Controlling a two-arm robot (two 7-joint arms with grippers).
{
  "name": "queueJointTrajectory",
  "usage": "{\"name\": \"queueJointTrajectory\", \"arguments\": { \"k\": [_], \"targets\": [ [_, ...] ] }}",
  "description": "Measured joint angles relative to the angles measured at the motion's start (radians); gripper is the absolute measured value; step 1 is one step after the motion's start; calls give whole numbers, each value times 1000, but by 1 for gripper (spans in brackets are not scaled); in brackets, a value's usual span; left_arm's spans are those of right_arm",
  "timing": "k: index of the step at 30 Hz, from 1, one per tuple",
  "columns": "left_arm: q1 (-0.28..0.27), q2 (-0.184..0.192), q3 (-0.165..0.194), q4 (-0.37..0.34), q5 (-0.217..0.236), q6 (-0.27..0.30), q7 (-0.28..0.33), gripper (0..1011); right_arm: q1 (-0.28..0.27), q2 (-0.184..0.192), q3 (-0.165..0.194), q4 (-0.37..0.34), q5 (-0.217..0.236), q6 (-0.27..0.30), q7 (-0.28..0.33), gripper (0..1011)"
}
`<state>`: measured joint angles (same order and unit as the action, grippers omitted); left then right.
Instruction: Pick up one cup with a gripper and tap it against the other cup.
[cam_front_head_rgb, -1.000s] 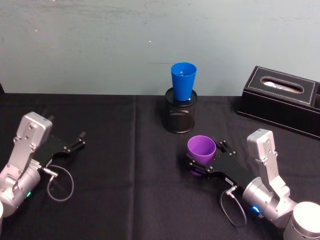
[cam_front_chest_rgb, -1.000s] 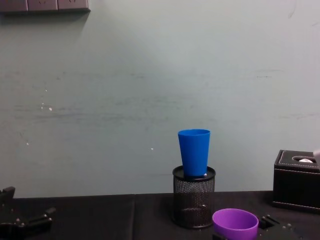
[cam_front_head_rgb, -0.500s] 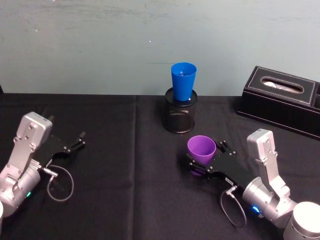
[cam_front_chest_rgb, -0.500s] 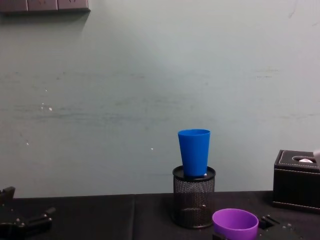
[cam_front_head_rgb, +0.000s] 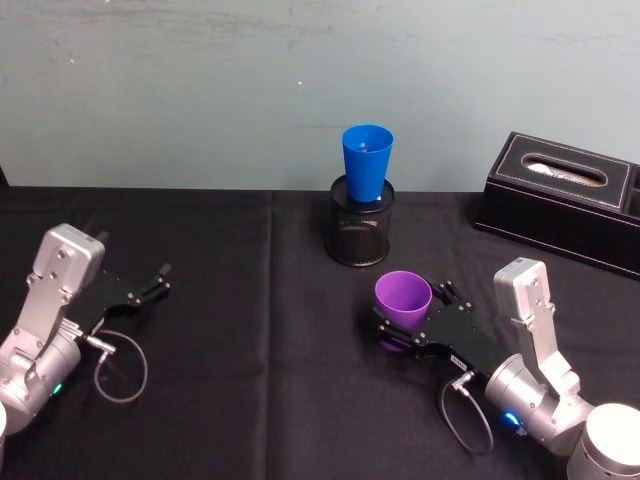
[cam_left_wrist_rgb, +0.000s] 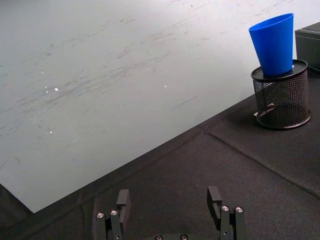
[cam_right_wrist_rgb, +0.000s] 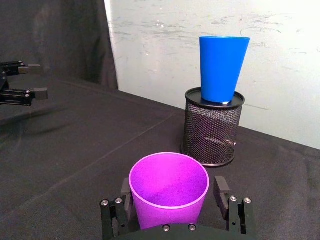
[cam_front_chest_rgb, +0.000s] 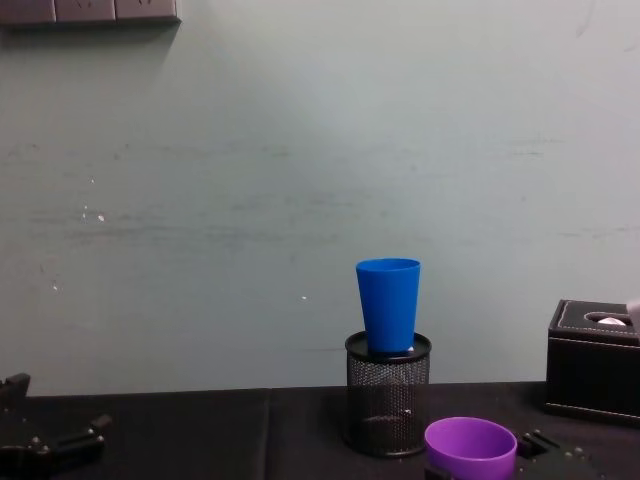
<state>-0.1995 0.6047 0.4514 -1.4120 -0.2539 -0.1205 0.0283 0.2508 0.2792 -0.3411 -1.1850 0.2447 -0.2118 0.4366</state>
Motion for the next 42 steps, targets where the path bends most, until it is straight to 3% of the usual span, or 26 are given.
{"name": "queueJointTrajectory", "arguments": {
  "k": [33, 42],
  "targets": [
    [0, 0, 0, 0, 0, 0, 0, 1011, 0, 0, 0, 0, 0, 0, 0, 1003],
    [0, 0, 0, 0, 0, 0, 0, 1011, 0, 0, 0, 0, 0, 0, 0, 805]
  ]
}}
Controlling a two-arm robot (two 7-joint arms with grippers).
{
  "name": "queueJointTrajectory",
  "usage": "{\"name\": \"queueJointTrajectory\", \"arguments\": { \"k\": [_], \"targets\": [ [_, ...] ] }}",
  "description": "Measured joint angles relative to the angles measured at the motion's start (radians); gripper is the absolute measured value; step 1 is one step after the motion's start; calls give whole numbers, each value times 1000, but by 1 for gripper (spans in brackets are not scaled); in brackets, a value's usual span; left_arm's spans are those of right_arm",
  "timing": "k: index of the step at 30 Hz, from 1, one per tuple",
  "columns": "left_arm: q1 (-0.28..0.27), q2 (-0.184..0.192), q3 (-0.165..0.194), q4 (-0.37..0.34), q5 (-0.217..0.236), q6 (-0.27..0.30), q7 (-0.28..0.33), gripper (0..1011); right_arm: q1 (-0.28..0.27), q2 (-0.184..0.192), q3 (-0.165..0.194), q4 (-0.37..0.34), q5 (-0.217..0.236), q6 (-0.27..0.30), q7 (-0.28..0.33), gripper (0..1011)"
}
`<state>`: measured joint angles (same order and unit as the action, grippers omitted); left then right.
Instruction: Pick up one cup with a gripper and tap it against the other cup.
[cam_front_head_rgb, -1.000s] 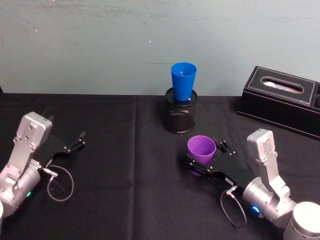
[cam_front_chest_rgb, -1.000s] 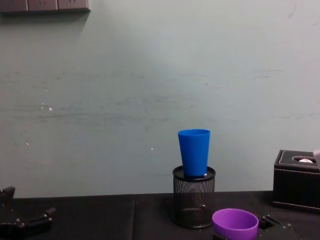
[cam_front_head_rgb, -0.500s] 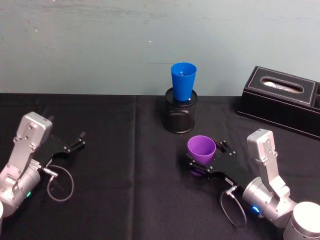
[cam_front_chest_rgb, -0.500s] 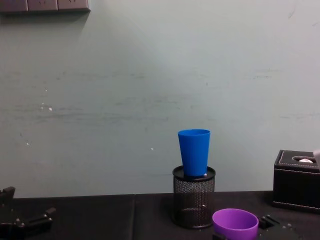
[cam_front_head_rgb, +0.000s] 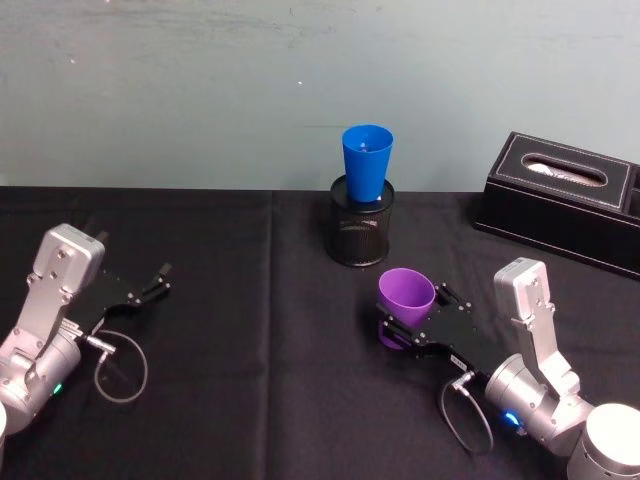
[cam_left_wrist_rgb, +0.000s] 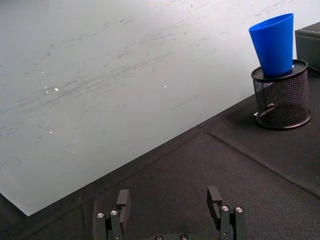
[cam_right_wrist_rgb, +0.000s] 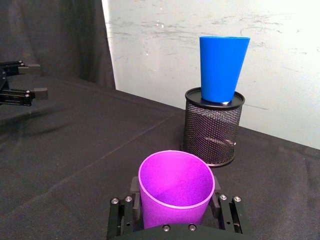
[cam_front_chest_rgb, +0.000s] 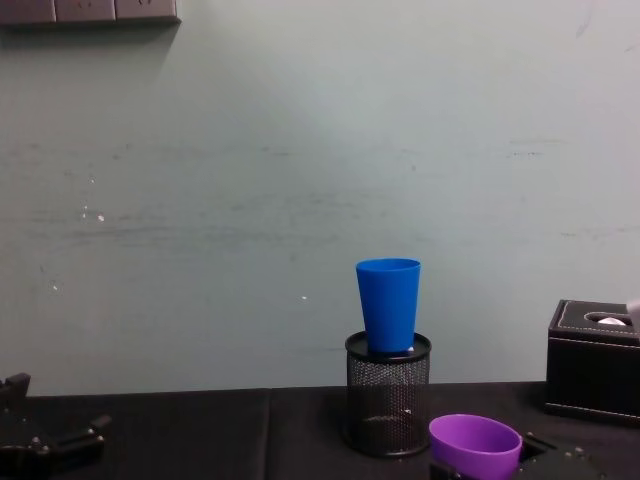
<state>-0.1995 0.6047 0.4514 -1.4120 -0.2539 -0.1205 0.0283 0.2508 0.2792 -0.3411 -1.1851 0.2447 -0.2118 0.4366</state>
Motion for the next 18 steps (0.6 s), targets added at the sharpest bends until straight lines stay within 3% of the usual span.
{"name": "queueJointTrajectory", "arguments": {
  "k": [5, 18],
  "targets": [
    [0, 0, 0, 0, 0, 0, 0, 1011, 0, 0, 0, 0, 0, 0, 0, 755],
    [0, 0, 0, 0, 0, 0, 0, 1011, 0, 0, 0, 0, 0, 0, 0, 739]
  ]
}}
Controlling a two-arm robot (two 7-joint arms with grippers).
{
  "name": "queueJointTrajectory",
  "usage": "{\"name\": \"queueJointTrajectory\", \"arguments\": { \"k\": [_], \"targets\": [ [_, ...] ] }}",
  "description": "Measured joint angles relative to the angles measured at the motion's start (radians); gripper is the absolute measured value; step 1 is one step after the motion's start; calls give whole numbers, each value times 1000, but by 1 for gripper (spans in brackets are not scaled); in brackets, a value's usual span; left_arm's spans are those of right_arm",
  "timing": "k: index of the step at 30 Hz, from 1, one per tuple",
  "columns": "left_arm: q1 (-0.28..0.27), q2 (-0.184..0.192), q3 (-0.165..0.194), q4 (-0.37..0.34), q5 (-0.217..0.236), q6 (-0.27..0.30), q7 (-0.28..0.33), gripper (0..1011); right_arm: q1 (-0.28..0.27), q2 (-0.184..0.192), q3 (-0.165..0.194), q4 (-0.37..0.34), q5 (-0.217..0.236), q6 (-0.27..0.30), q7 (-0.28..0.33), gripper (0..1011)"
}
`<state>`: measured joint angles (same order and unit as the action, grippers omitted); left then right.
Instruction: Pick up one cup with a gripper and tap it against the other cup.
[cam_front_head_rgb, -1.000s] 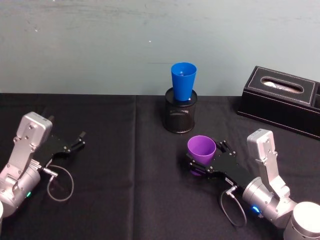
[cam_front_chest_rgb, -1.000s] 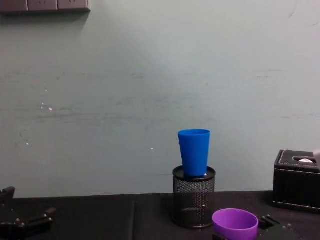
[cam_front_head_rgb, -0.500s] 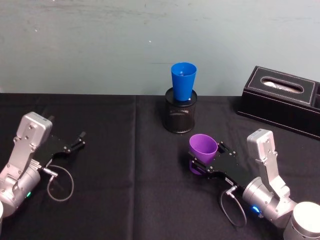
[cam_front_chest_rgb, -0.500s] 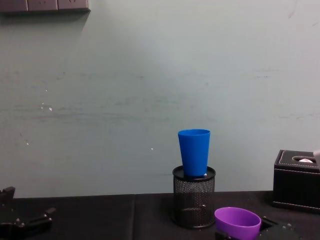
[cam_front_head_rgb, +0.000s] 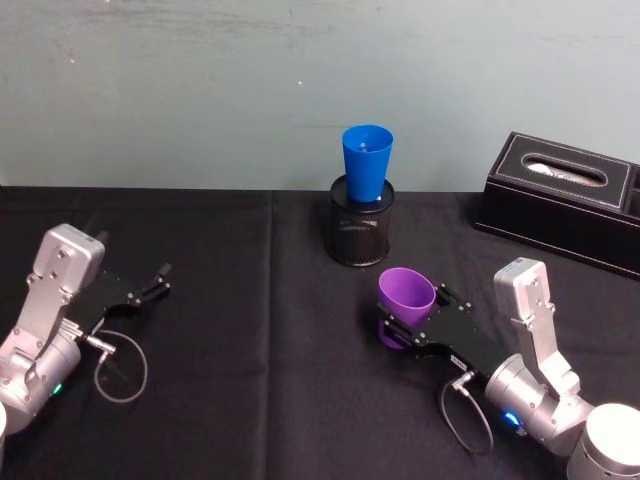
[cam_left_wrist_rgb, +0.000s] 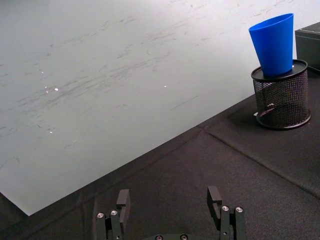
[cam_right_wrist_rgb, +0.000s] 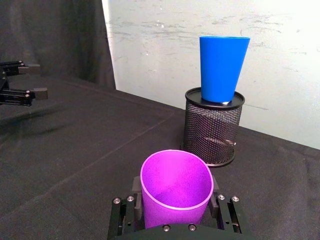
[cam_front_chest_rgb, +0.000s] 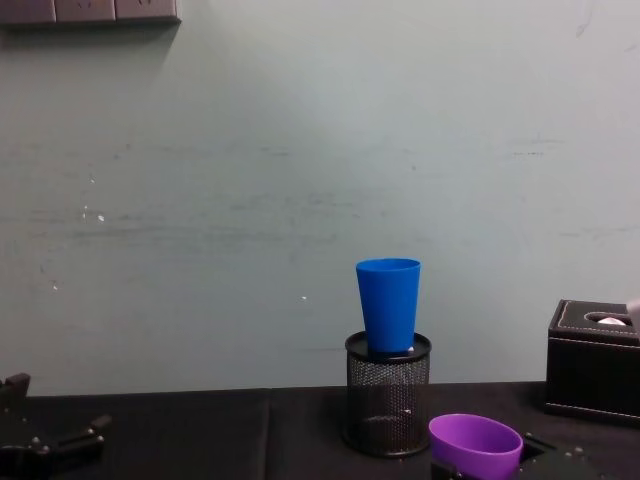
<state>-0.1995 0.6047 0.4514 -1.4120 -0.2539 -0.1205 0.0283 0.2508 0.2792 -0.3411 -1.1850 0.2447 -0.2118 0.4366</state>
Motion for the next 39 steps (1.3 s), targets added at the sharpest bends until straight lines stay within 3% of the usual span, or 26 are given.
{"name": "queueJointTrajectory", "arguments": {
  "k": [9, 19, 29, 39],
  "targets": [
    [0, 0, 0, 0, 0, 0, 0, 1011, -1, 0, 1, -1, 1, -6, 1, 739],
    [0, 0, 0, 0, 0, 0, 0, 1012, -10, 1, 17, -21, 29, -78, 36, 739],
    [0, 0, 0, 0, 0, 0, 0, 1011, -25, 10, 27, -59, 4, -130, 21, 739],
    [0, 0, 0, 0, 0, 0, 0, 1011, -44, 10, 61, -99, -2, -173, 3, 739]
  ]
}}
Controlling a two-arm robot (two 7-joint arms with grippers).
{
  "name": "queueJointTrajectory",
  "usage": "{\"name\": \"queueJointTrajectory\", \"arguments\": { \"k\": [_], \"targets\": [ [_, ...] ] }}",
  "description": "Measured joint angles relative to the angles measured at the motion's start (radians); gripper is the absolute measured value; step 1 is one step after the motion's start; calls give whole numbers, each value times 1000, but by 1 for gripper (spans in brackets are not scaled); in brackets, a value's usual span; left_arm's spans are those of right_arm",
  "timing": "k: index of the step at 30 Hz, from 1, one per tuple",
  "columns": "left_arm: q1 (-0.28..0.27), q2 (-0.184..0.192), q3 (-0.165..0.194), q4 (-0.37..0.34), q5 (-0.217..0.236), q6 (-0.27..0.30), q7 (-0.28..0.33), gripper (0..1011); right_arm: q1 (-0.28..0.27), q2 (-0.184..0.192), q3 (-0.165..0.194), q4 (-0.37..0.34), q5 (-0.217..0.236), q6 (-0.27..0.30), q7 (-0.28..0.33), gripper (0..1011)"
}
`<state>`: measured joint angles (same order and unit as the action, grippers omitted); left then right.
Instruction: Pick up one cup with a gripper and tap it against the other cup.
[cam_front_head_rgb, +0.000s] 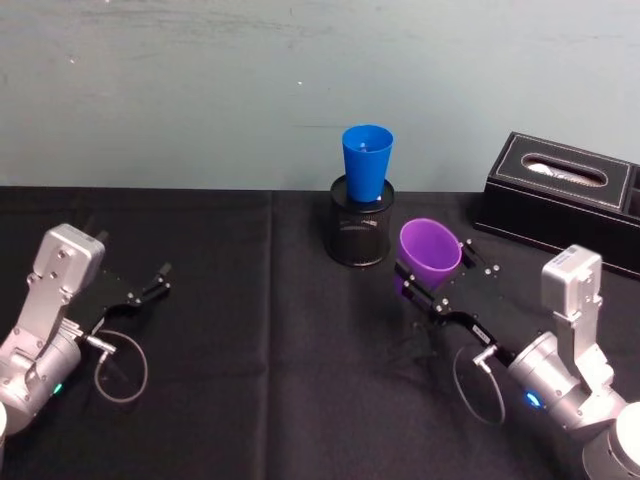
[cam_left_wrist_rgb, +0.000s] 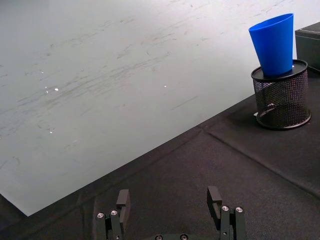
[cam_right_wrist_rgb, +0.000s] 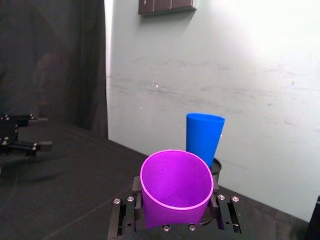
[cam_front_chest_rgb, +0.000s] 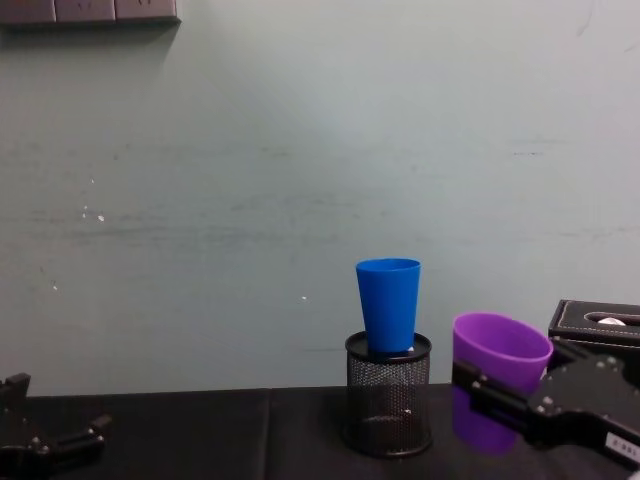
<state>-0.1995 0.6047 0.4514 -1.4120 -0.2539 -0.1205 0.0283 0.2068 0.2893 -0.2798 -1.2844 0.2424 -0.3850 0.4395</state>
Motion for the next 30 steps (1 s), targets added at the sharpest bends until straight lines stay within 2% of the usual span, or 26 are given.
{"name": "queueJointTrajectory", "arguments": {
  "k": [5, 30],
  "targets": [
    [0, 0, 0, 0, 0, 0, 0, 1011, -4, -4, 14, -4, 8, -15, 1, 739],
    [0, 0, 0, 0, 0, 0, 0, 1011, -3, -3, 10, -5, 6, -13, 0, 739]
  ]
}}
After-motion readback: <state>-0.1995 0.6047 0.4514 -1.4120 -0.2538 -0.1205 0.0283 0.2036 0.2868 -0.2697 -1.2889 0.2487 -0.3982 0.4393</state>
